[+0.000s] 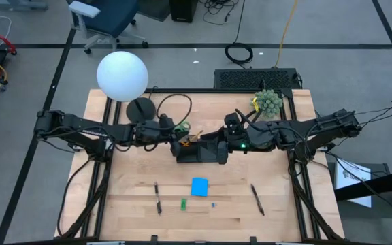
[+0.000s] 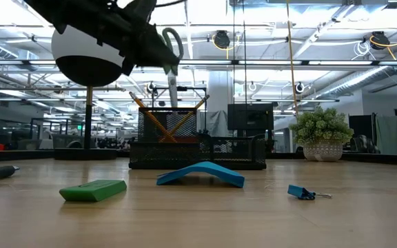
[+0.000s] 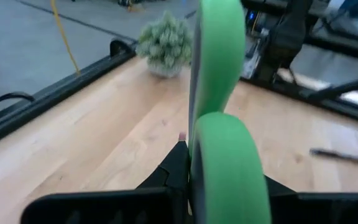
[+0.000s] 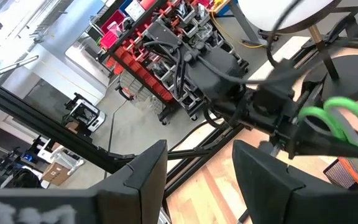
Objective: Pick and place office supplies into organizer
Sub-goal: Put the green scissor into the black desk organizer, then put the left black pen into the black desk organizer
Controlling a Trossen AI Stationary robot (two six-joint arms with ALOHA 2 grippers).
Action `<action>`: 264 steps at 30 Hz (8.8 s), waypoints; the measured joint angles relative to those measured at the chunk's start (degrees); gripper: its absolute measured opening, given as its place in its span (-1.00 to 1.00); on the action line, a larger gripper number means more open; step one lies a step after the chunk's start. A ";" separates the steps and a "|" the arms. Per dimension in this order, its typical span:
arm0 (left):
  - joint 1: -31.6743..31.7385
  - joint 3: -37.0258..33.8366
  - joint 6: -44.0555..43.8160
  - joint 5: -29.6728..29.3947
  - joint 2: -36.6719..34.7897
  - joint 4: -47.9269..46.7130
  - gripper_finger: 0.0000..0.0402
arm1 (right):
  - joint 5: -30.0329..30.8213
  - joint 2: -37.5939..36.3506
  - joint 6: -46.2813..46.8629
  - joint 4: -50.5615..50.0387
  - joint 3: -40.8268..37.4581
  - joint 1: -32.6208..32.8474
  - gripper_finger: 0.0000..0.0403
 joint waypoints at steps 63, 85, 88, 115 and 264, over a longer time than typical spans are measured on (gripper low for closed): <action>-11.98 0.24 -12.30 23.35 -21.94 8.46 0.01 | 7.94 0.13 -4.96 3.03 0.00 -0.79 -0.15; -19.39 22.59 8.42 11.56 -21.28 -39.31 0.01 | 7.31 0.22 -9.22 2.16 0.00 -0.79 -0.15; -19.39 28.12 12.59 11.32 -18.28 -46.51 0.01 | 7.31 0.22 -9.23 2.16 0.00 -0.79 -0.15; -25.89 38.60 37.71 8.77 -1.27 -71.23 0.01 | 7.27 0.22 -9.22 2.11 0.00 -0.79 -0.15; -29.16 16.17 66.72 25.20 26.16 -48.97 0.01 | 7.27 0.22 -9.22 2.09 0.00 -0.79 -0.15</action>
